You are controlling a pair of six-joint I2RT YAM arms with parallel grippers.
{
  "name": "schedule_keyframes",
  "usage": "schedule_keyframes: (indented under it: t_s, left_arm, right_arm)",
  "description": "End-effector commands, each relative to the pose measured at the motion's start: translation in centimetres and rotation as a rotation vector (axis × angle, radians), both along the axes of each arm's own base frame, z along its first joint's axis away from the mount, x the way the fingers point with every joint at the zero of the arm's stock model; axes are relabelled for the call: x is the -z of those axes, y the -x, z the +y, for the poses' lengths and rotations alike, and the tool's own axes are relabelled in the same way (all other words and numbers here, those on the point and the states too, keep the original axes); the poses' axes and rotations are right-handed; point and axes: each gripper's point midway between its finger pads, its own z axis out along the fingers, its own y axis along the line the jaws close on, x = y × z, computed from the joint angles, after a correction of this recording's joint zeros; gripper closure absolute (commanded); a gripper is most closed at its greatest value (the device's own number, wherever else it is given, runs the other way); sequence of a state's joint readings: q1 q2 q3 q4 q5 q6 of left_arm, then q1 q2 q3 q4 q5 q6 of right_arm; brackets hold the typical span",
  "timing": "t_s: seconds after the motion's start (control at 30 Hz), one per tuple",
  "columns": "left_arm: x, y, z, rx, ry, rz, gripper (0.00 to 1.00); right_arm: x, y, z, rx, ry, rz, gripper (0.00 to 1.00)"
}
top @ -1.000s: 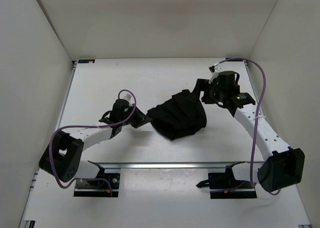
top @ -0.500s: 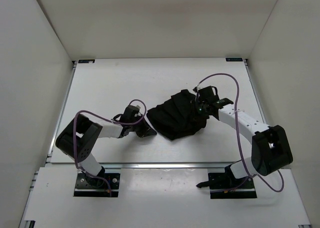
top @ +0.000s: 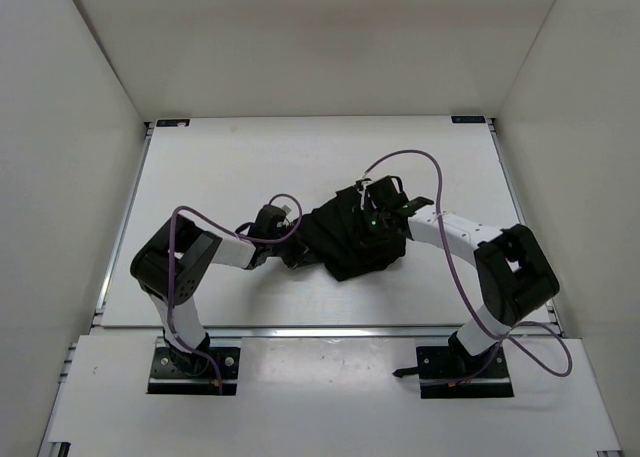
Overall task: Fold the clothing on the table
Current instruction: Fold the skirt
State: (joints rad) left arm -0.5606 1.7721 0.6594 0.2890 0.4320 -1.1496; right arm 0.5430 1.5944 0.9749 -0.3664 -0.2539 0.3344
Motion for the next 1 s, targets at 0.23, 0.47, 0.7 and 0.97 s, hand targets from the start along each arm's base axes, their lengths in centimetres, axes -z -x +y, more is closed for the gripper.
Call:
schedule_keyframes:
  t_s: [0.23,0.47,0.7,0.97]
  left_arm:
    - [-0.9,-1.3,0.2,0.011,0.037,-0.026,1.0]
    - [-5.4,-3.9,6.6,0.019,-0.143,-0.164,1.0]
    - [-16.7,-5.5,4.2,0.022,0.063,-0.477,1.0]
    - [-19.7,-2.4,-1.4,0.19,0.265,-0.536,1.0]
  right_arm:
    - [-0.5,-0.4,6.3,-0.084,-0.111,0.003,0.87]
    - [-1.7,-2.0,4.5,-0.045,-0.092,-0.049,0.95]
    - [-6.8,-3.8,3.8,-0.034,-0.166,-0.127,1.0]
    - [-18.1,-7.2,-0.5,0.076,-0.237,-0.37,1.0]
